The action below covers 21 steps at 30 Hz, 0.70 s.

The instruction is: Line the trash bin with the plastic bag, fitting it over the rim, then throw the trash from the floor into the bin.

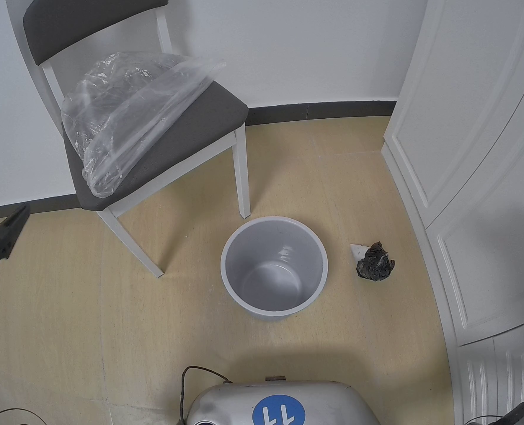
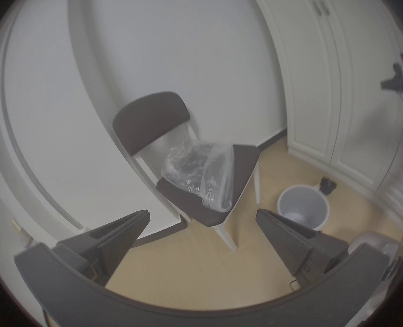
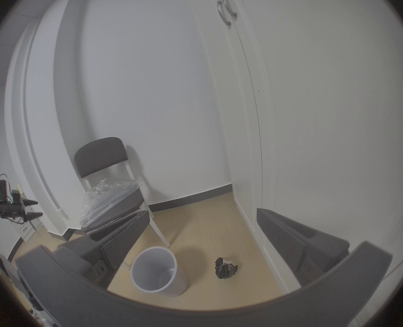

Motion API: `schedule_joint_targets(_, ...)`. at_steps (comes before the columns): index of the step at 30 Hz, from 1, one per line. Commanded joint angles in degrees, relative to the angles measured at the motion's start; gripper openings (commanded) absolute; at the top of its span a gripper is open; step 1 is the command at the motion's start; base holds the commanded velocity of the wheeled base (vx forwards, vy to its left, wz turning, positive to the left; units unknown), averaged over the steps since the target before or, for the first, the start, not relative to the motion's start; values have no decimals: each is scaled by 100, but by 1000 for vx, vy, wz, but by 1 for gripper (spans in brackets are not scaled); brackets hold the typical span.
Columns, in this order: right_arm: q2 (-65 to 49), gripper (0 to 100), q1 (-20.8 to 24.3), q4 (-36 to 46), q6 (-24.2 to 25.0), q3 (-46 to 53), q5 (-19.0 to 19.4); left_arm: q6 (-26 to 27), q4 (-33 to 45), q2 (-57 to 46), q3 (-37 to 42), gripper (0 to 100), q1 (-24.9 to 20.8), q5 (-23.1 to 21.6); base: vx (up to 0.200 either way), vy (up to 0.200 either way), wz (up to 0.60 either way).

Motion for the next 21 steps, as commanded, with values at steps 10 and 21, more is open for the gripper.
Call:
schedule_joint_targets(10,989,100,-147,-399,74,-61,-225,1383,-564,3386,-1430,100,-1545,2565,0,0,0)
schedule_joint_targets(21,954,100,-156,-399,-146,45,-225,1797,-581,3887,-1817,100,-1448,3356,0,0,0)
